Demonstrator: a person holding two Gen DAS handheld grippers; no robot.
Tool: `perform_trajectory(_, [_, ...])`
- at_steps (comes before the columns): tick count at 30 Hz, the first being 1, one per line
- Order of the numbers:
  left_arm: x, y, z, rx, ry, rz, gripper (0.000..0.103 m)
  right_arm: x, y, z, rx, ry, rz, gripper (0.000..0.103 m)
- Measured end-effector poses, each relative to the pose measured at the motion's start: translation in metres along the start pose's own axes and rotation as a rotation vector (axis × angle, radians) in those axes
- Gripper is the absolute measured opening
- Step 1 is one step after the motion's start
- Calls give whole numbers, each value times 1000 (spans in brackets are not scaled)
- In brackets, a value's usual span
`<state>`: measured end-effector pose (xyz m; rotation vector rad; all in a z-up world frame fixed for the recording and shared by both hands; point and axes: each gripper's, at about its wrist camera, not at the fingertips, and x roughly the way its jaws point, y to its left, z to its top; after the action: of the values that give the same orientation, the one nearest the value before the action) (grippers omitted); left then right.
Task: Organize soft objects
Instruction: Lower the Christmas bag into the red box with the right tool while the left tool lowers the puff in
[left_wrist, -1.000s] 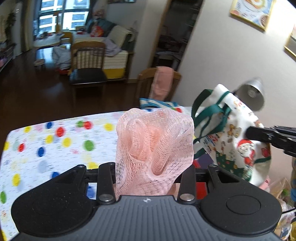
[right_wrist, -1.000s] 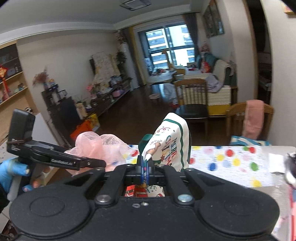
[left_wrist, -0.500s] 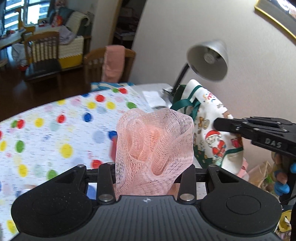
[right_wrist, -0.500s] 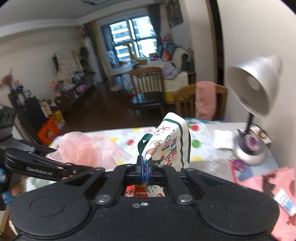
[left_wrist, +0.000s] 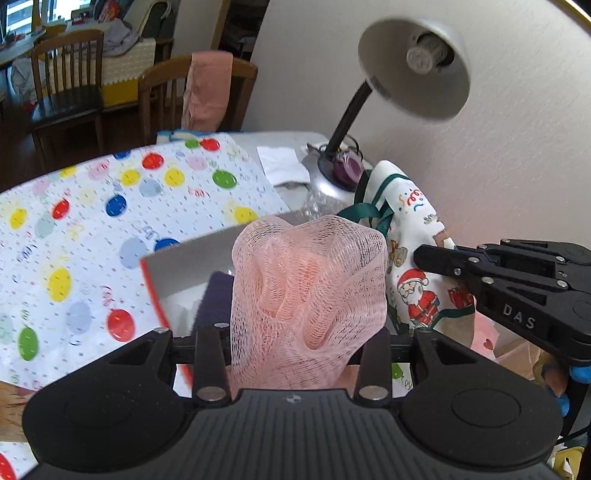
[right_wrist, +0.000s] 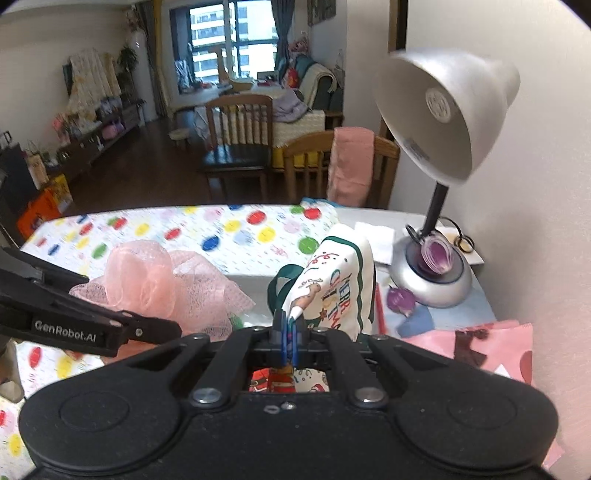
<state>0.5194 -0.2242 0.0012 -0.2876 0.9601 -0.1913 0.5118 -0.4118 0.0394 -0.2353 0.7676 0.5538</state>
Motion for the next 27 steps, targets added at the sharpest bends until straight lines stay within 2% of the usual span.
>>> perform_trajectory(6, [37,-4,-5,11,45,-3,38,39,-16,-14,38,60,-21,1])
perform_trajectory(13, [64,-5,-11,20,79,13,38,66,-11,-25,46,75,-7,1])
perform_trajectory(23, [89,2,-23,12,133,32,39,113,-16,-38,176,135,43,3])
perform_trajectory(27, [97,5,-29,17,153,42,39,123,-24,-48,258,152,63,9])
